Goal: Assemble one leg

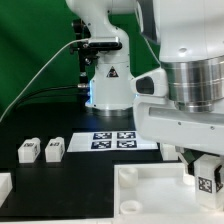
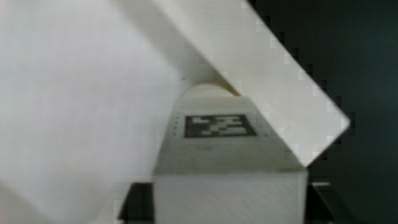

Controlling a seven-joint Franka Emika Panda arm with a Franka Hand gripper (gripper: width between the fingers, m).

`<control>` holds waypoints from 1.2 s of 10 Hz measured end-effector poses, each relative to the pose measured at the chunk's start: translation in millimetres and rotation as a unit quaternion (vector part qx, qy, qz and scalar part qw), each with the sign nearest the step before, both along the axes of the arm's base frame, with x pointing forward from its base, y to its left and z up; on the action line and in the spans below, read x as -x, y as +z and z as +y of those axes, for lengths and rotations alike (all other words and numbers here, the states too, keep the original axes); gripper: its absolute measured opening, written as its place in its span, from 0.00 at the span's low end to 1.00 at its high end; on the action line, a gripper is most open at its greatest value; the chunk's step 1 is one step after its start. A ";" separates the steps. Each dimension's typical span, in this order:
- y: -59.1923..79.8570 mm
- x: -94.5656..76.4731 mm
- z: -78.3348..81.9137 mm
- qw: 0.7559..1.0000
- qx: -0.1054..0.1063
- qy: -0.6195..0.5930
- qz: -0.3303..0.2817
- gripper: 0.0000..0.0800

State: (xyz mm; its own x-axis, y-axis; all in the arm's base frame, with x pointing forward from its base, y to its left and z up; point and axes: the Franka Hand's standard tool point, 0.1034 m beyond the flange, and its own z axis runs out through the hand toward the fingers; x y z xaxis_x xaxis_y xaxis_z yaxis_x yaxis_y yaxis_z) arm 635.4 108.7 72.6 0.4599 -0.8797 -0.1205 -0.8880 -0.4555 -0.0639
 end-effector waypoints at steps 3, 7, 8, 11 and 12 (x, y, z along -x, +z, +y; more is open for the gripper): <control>-0.9 1.3 -0.5 0.979 -0.016 -0.202 0.034 0.36; -1.2 1.7 1.5 0.981 -0.013 -0.192 0.032 0.70; -1.5 2.1 2.8 0.988 -0.011 -0.152 0.026 0.70; 1.0 3.9 23.3 0.995 0.001 0.102 -0.010 0.81; 0.5 3.8 22.3 0.992 0.001 0.127 -0.013 0.81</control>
Offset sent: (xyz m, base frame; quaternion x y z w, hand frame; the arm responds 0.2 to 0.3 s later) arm -0.0132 0.0114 -0.0093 -0.0449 0.0346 0.1738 0.9831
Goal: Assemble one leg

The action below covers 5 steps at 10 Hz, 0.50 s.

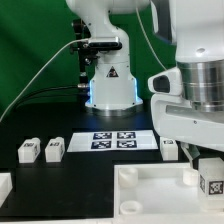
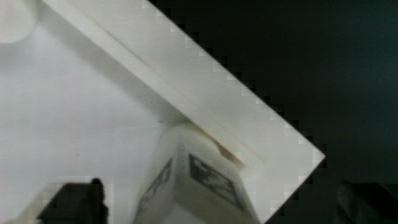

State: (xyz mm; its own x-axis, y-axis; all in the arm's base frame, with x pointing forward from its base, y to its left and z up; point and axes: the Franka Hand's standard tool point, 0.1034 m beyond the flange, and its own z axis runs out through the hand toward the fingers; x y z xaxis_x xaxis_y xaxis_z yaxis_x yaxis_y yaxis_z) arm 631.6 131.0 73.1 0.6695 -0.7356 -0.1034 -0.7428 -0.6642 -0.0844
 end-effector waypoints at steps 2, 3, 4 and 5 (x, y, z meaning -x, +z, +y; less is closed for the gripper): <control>-0.4 -0.3 -2.6 0.991 0.001 0.132 -0.017 0.81; -0.8 -0.4 -4.0 0.982 0.002 0.187 -0.024 0.81; -1.9 -0.4 -8.3 0.966 0.014 0.255 -0.030 0.81; -1.1 -2.2 -13.1 0.937 0.022 0.346 -0.039 0.81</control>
Offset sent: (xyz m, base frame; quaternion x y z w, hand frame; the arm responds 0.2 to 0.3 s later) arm 0.0029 -0.0185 -0.0040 -0.0650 0.0315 -0.3346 0.9396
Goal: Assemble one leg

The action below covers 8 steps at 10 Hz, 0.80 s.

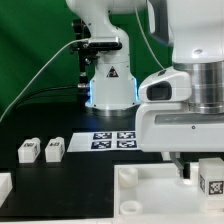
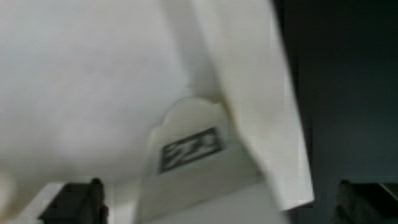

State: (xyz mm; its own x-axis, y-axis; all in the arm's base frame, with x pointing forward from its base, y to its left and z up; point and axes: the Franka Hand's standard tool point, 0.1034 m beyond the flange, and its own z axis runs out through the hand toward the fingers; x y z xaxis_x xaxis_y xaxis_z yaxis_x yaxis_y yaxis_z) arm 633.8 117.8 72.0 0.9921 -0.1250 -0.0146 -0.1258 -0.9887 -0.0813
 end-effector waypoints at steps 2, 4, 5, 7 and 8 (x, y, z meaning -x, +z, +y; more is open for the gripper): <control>0.5 -1.2 -1.0 0.998 0.006 0.060 -0.007 0.81; 0.4 -1.2 -1.0 0.999 0.005 0.043 -0.006 0.66; 0.4 -1.0 0.1 1.000 0.002 0.009 -0.003 0.66; 0.2 -0.8 0.4 0.997 0.001 -0.072 0.004 0.37; 0.1 -0.8 0.0 0.992 0.000 -0.129 0.009 0.37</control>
Offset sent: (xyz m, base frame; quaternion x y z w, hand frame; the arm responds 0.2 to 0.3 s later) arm 0.0000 0.0000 0.0000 0.0000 0.0000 0.0000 1.0000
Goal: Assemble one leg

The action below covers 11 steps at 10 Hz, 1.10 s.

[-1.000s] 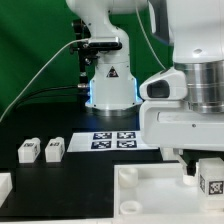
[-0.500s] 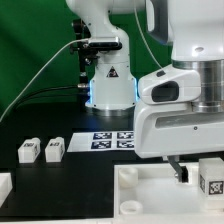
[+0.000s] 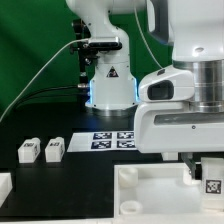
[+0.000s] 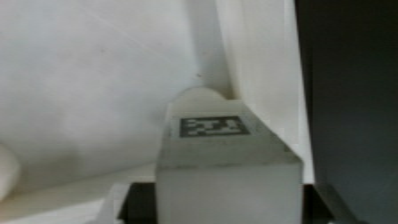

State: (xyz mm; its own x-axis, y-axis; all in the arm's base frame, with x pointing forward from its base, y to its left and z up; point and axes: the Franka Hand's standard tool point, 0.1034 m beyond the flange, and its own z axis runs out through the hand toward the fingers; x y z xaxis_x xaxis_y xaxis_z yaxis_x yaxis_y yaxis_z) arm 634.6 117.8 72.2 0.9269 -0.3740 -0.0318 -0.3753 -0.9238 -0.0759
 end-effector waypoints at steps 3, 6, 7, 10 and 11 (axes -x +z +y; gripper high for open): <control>1.2 -1.8 -3.0 0.952 -0.010 -0.303 0.033 0.37; -1.7 -0.3 -4.4 0.854 -0.024 -0.516 0.061 0.37; -1.5 -0.1 -3.0 0.826 -0.023 -0.559 0.066 0.37; -1.8 0.1 -2.4 0.821 -0.022 -0.567 0.067 0.37; -1.8 0.1 -2.3 0.825 -0.022 -0.561 0.066 0.59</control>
Offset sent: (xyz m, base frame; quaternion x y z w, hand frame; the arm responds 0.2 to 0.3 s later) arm 0.0238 0.0086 0.0020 0.0698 0.0051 0.6458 0.7603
